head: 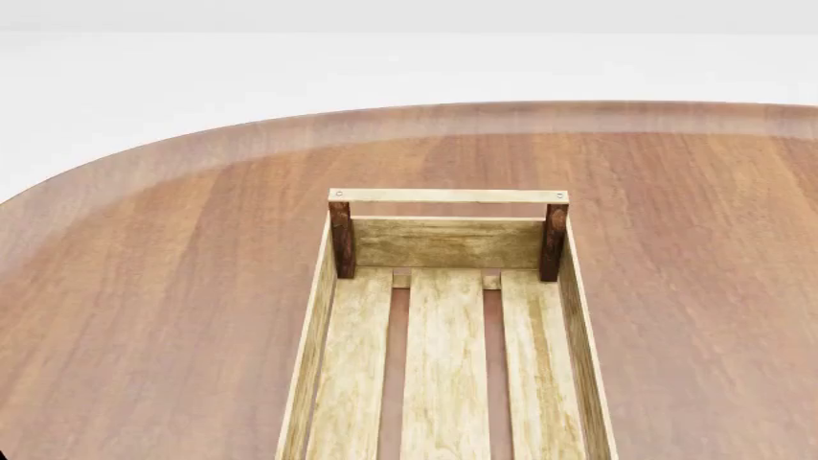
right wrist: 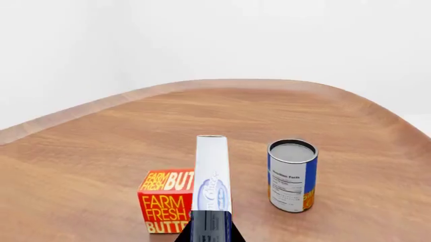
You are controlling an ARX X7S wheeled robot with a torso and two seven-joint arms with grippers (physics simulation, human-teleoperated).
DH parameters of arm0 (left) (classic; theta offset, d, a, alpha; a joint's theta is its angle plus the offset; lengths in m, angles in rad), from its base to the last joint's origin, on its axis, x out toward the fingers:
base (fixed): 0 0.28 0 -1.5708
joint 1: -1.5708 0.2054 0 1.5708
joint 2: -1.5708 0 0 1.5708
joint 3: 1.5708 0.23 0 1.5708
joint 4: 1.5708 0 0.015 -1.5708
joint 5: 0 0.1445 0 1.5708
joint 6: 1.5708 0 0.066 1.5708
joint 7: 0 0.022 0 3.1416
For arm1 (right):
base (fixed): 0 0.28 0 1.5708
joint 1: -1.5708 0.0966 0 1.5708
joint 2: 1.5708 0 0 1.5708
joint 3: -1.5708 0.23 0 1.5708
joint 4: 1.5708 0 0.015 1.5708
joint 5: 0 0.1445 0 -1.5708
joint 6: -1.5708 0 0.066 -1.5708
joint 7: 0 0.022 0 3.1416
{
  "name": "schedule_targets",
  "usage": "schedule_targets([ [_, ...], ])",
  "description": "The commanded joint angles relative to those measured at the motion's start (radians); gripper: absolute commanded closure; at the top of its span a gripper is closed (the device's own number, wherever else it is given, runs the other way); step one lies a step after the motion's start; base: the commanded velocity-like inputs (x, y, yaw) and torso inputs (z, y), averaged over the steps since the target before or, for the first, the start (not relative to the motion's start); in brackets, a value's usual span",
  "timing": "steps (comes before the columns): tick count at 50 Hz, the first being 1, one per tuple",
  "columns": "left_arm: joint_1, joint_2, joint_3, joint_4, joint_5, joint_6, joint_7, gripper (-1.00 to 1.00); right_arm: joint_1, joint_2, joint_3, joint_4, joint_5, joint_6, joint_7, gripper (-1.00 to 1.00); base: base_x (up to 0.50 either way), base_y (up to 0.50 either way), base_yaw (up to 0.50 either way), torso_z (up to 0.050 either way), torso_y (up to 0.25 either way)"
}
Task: Pick up the cream cheese and put it in the tray.
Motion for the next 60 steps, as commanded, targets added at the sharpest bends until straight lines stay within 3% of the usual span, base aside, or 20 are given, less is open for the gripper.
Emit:
schedule_targets([
  [1, 0.000, -0.002, 0.001, 0.002, 0.000, 0.000, -0.004, -1.00, -0.001, 0.045, -0.037, -0.154, -0.064, 0.081, 0.024, 1.00, 0.00, 0.00, 0.00, 0.000, 0.000],
  [21, -0.001, -0.007, 0.003, 0.000, -0.007, 0.005, -0.007, -1.00, 0.129, 0.109, -0.120, -0.178, -0.101, 0.210, -0.002, 1.00, 0.00, 0.00, 0.00, 0.000, 0.000],
  [60, -0.003, -0.016, 0.015, 0.002, -0.017, -0.009, -0.006, -1.00, 0.503, 0.160, -0.361, 0.018, -0.182, 0.334, -0.194, 1.00, 0.00, 0.00, 0.00, 0.000, 0.001],
])
